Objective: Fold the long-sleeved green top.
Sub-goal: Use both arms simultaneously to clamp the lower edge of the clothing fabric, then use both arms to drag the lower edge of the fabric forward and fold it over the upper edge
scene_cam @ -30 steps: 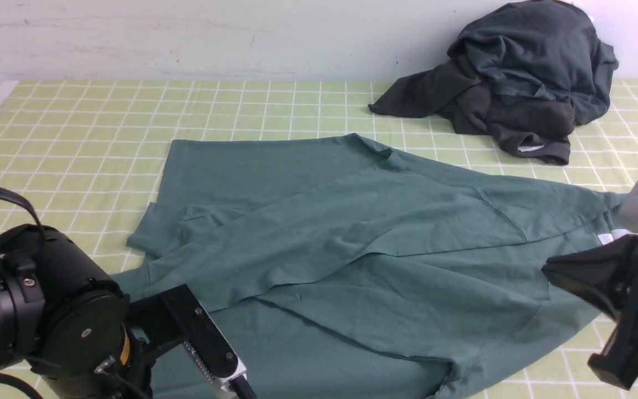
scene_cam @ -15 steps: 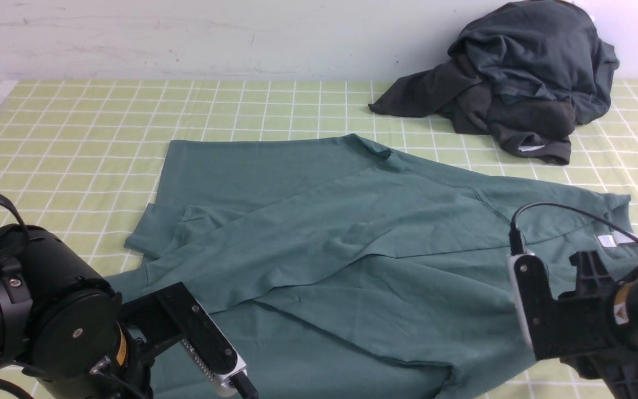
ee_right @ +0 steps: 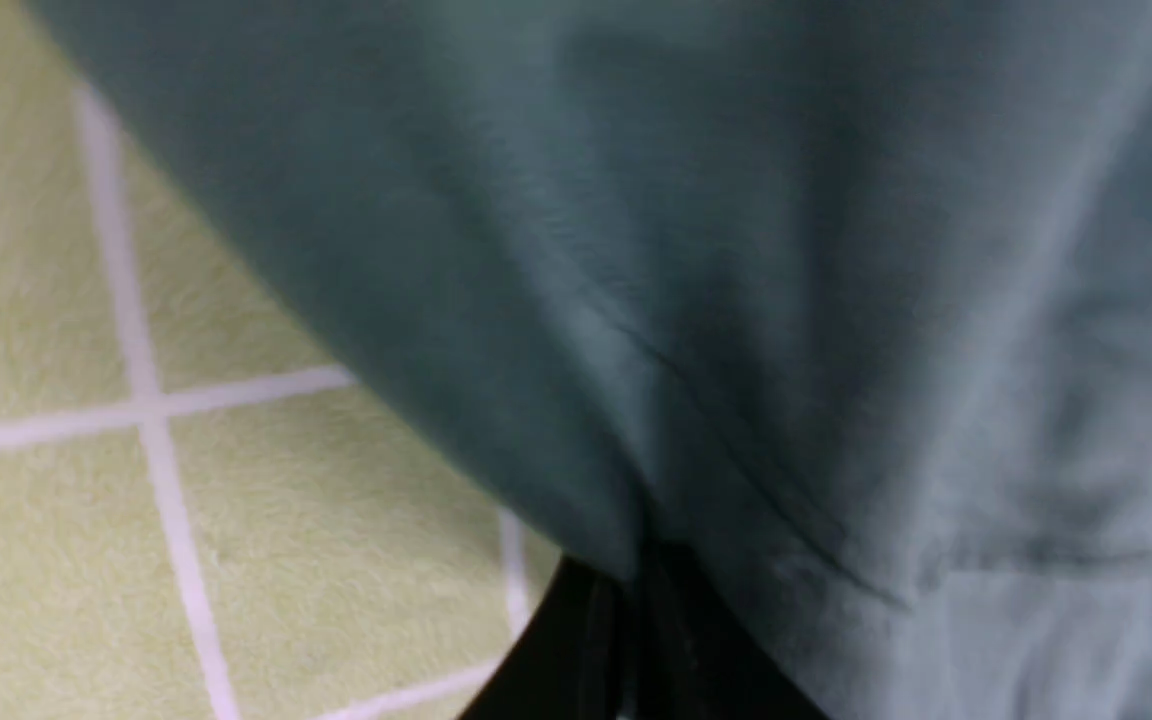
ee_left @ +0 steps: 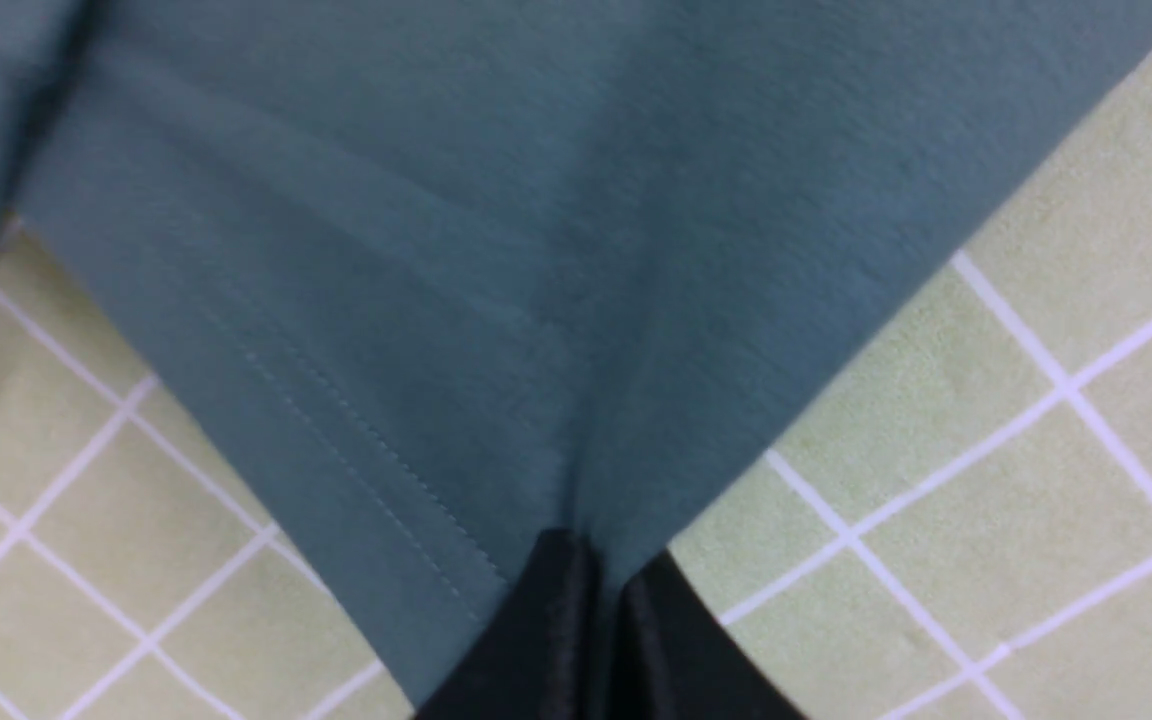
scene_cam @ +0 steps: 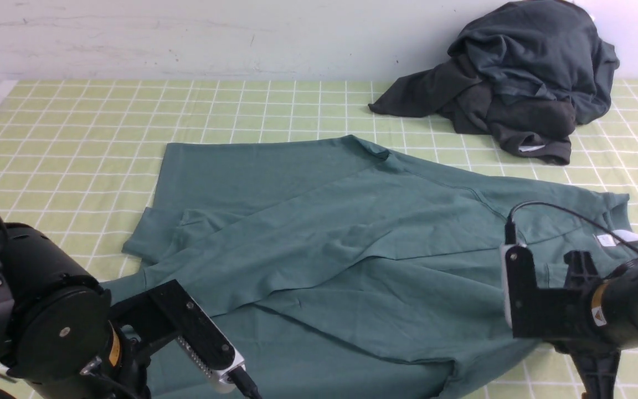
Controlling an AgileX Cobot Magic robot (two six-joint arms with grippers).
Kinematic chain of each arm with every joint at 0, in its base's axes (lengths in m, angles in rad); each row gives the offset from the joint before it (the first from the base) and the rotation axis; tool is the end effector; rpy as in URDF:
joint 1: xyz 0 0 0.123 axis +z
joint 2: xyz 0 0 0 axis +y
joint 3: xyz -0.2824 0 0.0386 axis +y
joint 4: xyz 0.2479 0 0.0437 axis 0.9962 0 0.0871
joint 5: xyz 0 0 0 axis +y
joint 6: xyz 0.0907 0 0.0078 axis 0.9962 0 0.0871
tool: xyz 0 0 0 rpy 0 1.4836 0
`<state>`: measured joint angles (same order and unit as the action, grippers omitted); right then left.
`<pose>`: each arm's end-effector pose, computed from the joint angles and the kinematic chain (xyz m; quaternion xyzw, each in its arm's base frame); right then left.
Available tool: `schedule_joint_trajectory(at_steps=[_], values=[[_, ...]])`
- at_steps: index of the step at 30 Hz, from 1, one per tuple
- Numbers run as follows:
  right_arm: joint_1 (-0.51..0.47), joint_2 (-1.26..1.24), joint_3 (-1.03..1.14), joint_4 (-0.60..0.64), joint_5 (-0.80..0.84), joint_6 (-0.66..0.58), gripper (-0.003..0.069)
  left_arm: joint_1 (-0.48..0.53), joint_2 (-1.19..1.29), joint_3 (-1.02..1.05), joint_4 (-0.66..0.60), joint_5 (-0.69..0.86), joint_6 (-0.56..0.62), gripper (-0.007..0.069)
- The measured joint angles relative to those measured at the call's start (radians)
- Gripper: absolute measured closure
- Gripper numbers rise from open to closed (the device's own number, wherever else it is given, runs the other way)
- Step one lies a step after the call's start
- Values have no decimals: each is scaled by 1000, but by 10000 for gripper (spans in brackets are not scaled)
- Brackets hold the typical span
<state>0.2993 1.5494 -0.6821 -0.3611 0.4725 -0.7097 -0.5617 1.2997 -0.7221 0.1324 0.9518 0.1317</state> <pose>0.2494 0.0616 0.1608 -0.5964 0.7803 -0.1356 0.1310 0.1787 -0.1009 0.2170 0.3711 0.9247 0.0413 0.0746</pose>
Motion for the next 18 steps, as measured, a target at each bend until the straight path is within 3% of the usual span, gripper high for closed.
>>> schedule_joint_trajectory(at_steps=[6,8,13,18], values=[[0,-44,-147,68,168,223,657,67,-21,-93,2,-15,-57,624],[0,-21,-270,96,251,315,657,163,18,-182,-3,-71,-68,624],[-15,89,-479,108,284,353,657,296,165,-393,-9,-125,-74,618],[-67,346,-798,127,291,360,657,393,472,-792,-9,-141,-80,618]])
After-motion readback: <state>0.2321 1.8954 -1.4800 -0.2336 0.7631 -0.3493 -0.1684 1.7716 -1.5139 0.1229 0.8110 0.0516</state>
